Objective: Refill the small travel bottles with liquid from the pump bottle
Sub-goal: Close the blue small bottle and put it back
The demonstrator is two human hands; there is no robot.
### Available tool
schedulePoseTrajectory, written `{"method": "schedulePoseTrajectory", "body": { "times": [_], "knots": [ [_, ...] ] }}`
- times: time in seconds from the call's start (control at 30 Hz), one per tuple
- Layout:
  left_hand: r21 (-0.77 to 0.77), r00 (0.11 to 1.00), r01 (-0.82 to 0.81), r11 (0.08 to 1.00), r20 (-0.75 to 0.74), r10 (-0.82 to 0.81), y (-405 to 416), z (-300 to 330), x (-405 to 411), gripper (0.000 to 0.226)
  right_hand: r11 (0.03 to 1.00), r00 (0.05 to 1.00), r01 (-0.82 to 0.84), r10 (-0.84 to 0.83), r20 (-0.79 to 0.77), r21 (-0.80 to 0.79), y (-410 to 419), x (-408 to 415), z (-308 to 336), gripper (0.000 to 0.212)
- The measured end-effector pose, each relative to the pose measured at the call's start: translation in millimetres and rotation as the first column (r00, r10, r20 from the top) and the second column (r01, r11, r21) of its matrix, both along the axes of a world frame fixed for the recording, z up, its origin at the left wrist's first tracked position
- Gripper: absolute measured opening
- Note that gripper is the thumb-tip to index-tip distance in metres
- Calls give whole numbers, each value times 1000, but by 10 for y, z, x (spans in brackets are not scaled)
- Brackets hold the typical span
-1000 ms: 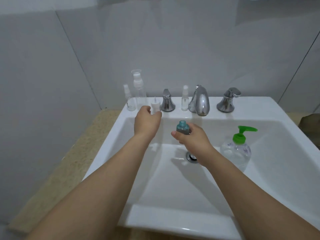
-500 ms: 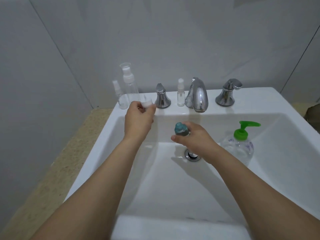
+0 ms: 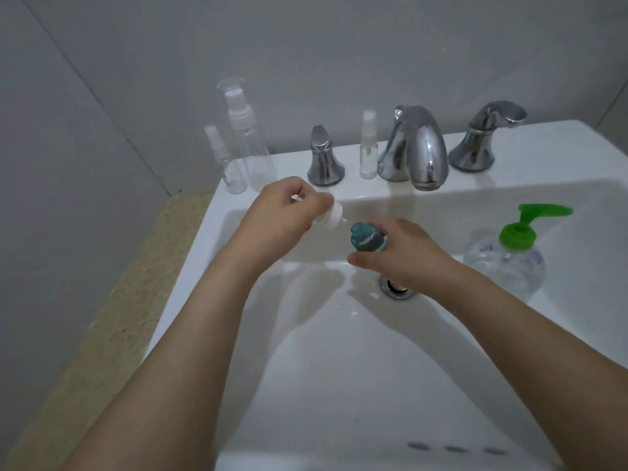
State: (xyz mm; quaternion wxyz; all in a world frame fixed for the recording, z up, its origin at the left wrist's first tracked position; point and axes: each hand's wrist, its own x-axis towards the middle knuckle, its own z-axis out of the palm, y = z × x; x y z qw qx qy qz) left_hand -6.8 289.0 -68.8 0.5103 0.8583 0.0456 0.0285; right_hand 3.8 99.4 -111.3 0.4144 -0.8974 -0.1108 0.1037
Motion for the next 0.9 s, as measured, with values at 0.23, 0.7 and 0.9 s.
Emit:
{"method": "schedulePoseTrajectory", "body": {
  "times": [0.23, 0.7, 0.9],
  "knots": [
    [79, 999, 47, 996, -27, -45, -39, -36, 3, 35, 1000, 1000, -11, 11, -19, 4, 26, -21, 5, 35],
    [153, 991, 111, 982, -90, -98, -60, -66, -26, 29, 999, 1000, -22, 22, 13, 25, 40, -40, 5, 39],
    [245, 993, 97, 965, -89, -77, -89, -64, -42, 42, 999, 999, -33, 33, 13, 29, 58, -50, 0, 38]
  ]
}}
